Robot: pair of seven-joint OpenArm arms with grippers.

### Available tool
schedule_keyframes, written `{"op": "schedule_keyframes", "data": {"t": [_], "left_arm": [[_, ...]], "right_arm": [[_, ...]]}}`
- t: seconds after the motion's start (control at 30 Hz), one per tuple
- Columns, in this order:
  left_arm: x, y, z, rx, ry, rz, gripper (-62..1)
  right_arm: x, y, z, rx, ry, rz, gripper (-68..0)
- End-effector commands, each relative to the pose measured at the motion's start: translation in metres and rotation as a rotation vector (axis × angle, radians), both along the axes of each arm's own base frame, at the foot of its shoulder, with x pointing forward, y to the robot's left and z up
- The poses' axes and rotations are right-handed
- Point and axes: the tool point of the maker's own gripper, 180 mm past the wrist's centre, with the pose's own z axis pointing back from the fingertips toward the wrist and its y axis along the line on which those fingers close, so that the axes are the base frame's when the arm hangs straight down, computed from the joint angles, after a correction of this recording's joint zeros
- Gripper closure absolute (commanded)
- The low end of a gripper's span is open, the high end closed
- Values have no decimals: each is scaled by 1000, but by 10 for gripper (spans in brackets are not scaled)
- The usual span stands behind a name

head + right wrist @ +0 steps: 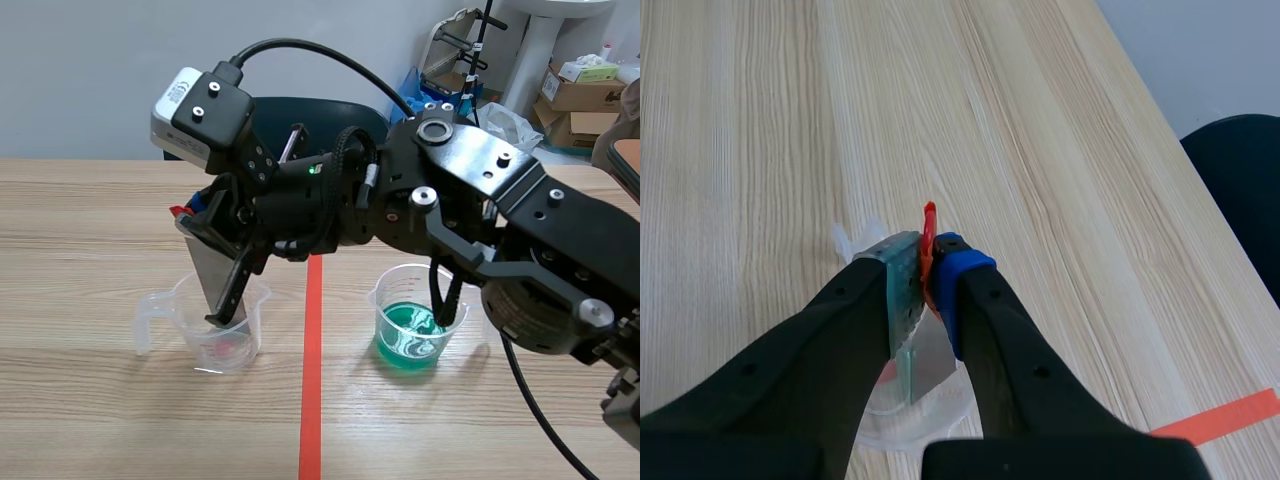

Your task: Do the redox reaction experiment

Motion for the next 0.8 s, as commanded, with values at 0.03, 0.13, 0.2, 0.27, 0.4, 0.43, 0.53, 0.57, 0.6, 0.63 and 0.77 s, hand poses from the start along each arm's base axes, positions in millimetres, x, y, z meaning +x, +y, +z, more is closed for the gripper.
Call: {"op": "schedule_keyframes", "data": {"t": [0.03,0.13,0.2,0.27,0.4,0.43,0.53,0.57,0.6,0.63,0.77], "left_arm": [[3,-1,6,-14,-28,4,-623],[2,-1,5,-14,-28,3,-623],[2,-1,5,-14,-28,3,-623],[2,-1,5,-14,-28,3,-623],[2,-1,5,-14,-28,3,-623],[2,-1,5,-14,-28,3,-623],[2,-1,5,-14,-28,4,-623],[2,-1,5,-14,-28,3,-623],[2,-1,5,-14,-28,3,-623],[2,-1,5,-14,-28,4,-623],[2,-1,5,-14,-28,4,-623]], "right_arm": [[-4,1,4,-12,-13,42,-129],[-15,2,1,-27,-6,106,-318],[-25,3,0,-33,3,164,-420],[-33,3,0,-33,17,202,-498],[-34,2,1,-15,36,203,-626],[-34,2,1,-13,40,203,-650],[-33,-2,-1,-23,41,199,-679],[-33,-2,-2,-25,41,198,-679],[-33,-3,-2,-26,42,198,-679],[-33,-3,-3,-27,42,197,-679],[-33,-3,-2,-24,44,198,-679]]}}
